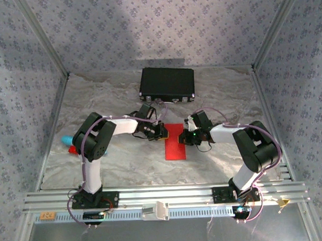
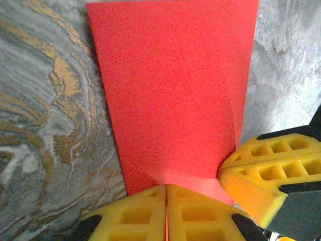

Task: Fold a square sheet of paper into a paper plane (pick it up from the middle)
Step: First fold the square sheet of paper in half at the center of the table, then fold the triangle a second time at the center of the table.

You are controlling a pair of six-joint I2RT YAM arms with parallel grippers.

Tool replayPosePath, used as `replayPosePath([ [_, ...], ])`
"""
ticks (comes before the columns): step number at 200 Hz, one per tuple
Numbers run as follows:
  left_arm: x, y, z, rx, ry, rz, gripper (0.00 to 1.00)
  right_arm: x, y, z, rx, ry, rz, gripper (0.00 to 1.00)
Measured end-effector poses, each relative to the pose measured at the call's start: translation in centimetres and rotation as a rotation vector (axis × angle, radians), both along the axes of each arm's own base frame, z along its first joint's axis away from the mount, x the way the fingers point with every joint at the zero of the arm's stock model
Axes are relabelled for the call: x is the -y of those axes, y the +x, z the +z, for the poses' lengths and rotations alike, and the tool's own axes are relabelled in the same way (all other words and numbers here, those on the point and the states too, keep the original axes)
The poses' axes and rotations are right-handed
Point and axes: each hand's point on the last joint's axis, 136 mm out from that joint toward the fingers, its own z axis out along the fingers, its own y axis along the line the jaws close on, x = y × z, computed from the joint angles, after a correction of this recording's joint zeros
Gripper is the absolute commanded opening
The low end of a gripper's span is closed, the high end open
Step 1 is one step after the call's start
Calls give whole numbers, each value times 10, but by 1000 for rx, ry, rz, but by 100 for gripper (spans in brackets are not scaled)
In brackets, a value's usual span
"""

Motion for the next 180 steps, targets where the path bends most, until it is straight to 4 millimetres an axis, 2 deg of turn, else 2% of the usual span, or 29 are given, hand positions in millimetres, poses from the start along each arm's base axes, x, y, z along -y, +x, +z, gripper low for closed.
replayPosePath([
  [22, 3, 6, 5, 6, -2, 12, 10, 0, 0, 1, 1, -1, -1, 0],
  [72, 19, 31, 34, 85, -56, 16, 9, 1, 0, 1, 5, -10, -3, 0],
  [91, 20, 38, 27, 95, -44, 28, 9, 1, 0, 1, 6, -12, -4, 0],
  [110, 17, 42, 8, 76, -6, 47, 8, 1, -2, 2, 9, -10, -1, 1],
  [116, 16, 42, 1, 65, 5, 54, 8, 1, -2, 2, 11, -9, -1, 2],
  [139, 13, 48, 2, 64, 4, 75, 7, 2, -8, 5, 7, -15, -2, 10],
  [150, 13, 48, 1, 62, 7, 81, 7, 5, -12, 9, 0, -21, -16, 21],
  [180, 13, 48, 1, 56, 2, 89, 7, 11, -20, 34, 22, 4, -87, 33],
])
